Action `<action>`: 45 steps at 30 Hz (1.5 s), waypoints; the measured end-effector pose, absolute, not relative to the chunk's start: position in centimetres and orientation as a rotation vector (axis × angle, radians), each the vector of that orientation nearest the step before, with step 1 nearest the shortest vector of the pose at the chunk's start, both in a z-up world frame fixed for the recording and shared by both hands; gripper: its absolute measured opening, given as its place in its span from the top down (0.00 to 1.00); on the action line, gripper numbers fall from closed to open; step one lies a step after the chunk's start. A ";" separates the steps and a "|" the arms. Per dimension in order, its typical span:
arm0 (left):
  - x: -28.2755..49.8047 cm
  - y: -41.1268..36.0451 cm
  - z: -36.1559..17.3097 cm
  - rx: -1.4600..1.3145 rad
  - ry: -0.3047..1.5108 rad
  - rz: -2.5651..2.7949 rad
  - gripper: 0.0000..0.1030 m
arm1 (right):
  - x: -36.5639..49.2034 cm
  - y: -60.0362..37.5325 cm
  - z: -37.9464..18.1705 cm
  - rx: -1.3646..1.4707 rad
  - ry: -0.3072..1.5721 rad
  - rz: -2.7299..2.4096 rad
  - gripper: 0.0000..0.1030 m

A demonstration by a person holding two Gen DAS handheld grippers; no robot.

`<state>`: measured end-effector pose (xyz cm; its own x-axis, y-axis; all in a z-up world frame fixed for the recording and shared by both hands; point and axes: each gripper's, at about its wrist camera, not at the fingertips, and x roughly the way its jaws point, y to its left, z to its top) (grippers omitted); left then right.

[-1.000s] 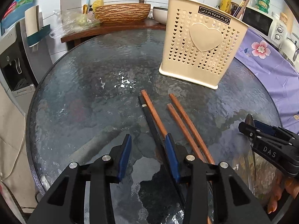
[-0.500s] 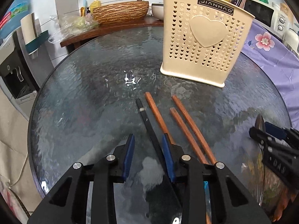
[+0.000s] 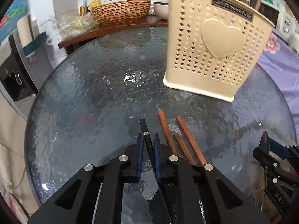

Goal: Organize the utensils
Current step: 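Grasp the black chopstick with the left tool while the right tool grasps and lifts the metal spoon, then carry the black chopstick and metal spoon up to the cream holder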

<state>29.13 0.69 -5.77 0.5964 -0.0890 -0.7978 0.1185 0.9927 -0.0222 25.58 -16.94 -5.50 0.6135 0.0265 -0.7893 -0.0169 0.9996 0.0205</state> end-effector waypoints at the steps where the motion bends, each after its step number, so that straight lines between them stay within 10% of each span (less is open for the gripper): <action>1: 29.0 0.8 -5.8 0.028 0.924 -0.121 0.91 | 25.5 -17.1 -5.4 0.009 0.895 0.032 0.63; 45: 22.1 4.2 6.3 -0.153 0.600 -0.261 0.93 | 21.2 -19.8 6.0 0.109 0.651 0.268 0.63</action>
<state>22.13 4.20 6.29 0.7937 -0.2859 -0.5370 0.1976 0.9560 -0.2169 21.21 -19.75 5.97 0.7629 0.2797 -0.5830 -0.2114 0.9599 0.1839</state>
